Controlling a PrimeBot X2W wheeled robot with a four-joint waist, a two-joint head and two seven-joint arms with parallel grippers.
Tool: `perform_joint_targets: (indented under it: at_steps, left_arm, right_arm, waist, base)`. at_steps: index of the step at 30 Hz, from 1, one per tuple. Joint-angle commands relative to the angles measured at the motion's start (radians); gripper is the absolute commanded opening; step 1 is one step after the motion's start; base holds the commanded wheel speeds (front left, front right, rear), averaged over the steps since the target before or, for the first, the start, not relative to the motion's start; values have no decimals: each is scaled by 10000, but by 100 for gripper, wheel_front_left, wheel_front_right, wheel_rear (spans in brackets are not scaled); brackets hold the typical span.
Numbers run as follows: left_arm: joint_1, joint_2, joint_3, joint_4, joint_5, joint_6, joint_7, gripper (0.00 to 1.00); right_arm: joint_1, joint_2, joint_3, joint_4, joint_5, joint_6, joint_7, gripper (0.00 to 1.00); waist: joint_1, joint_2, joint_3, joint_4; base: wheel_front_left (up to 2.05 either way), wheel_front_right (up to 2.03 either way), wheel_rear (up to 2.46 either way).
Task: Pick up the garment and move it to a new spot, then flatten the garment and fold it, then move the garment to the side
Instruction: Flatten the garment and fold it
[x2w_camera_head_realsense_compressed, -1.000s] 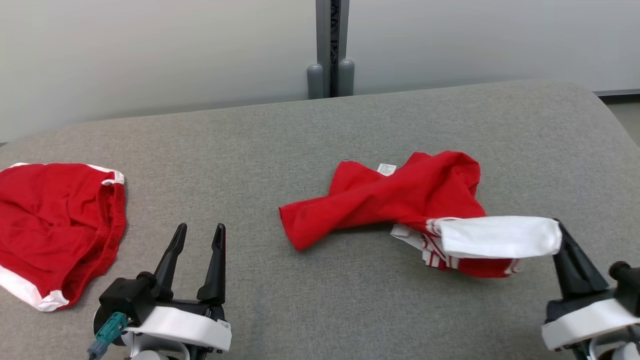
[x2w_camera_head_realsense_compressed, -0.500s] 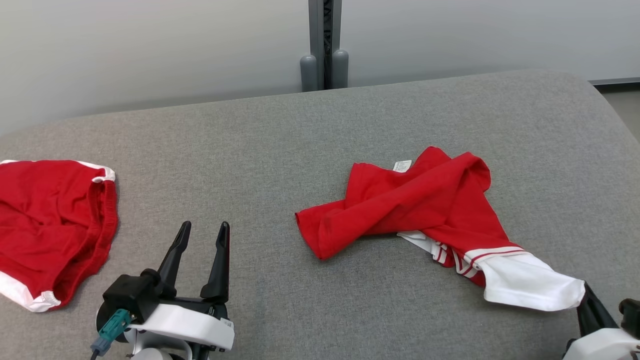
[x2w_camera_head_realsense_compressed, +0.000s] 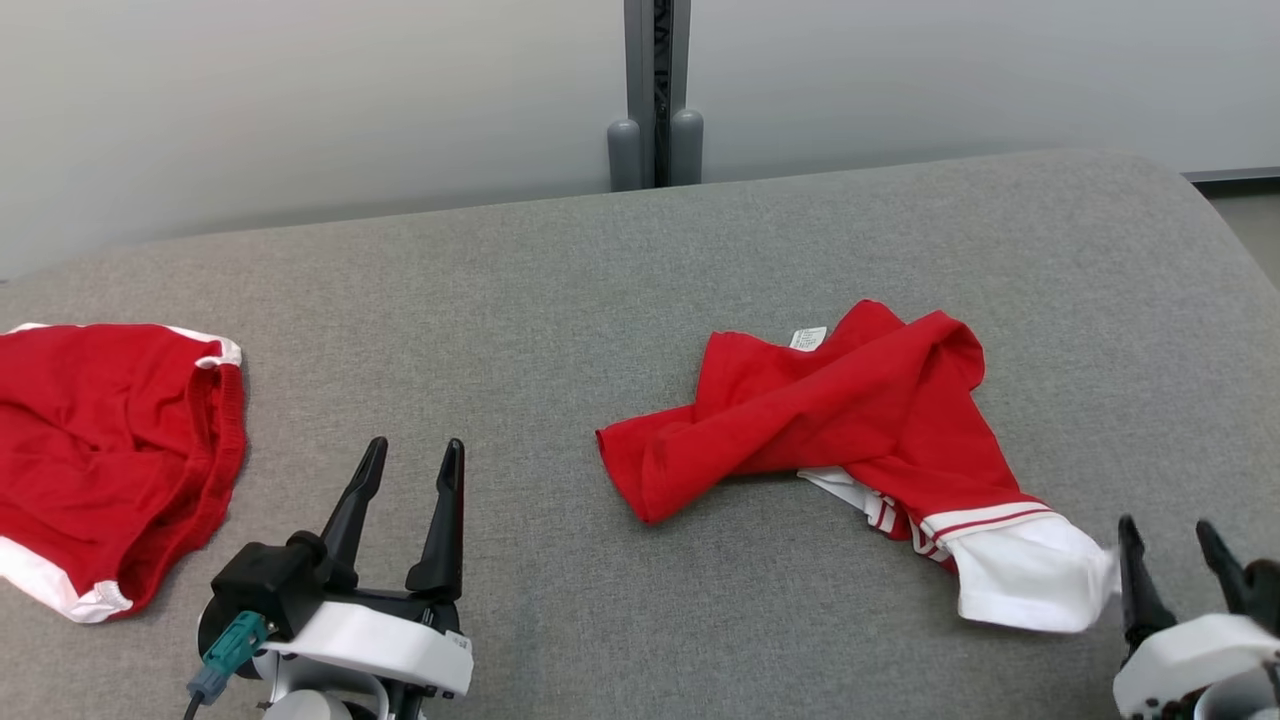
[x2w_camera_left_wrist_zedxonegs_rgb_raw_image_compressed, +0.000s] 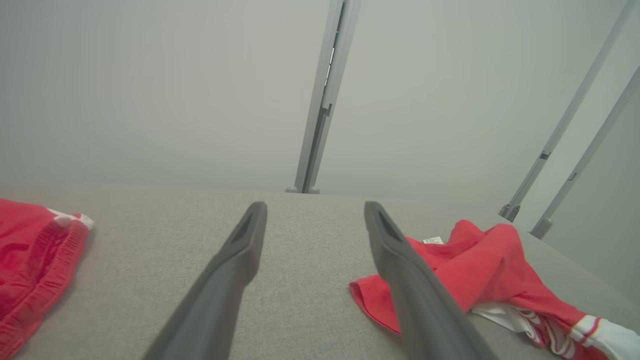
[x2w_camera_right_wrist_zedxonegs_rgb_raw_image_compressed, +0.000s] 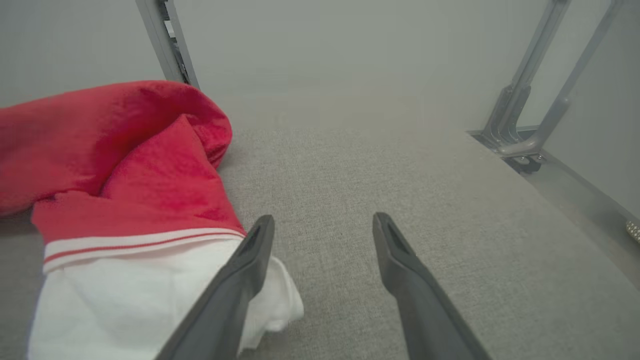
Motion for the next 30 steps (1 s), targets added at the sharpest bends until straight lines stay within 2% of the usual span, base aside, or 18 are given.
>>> perform_joint_targets:
  at_steps: [1,6,11,21,30]
  left_arm:
    - [-26,70,10,34,-53,52,-23,100]
    - [12,56,-60,34,-63,64,-33,100]
    - [56,61,-149,31,-99,73,-18,100]
    - [91,14,-331,112,-144,72,-19,100]
    - [-328,-92,-1513,782,-82,-462,616,100]
  right_arm:
    - [-129,-9,-78,-322,-67,-1,-85,100]
    - [64,307,-247,-2273,-317,-1,-114,100]
    - [536,558,348,-3837,-308,-1,-100,100]
    - [911,630,729,-4158,-239,-1,-101,100]
    - [752,554,415,-4503,-333,-1,-102,100]
  waist:
    - [0,-1,-39,25]
    - [0,-1,-152,131]
    - [0,-1,-218,361]
    - [0,-1,-286,587]
    - [0,-1,-61,235]
  base:
    - [0,0,0]
    - [0,0,0]
    - [0,0,0]
    - [0,0,0]
    - [0,0,0]
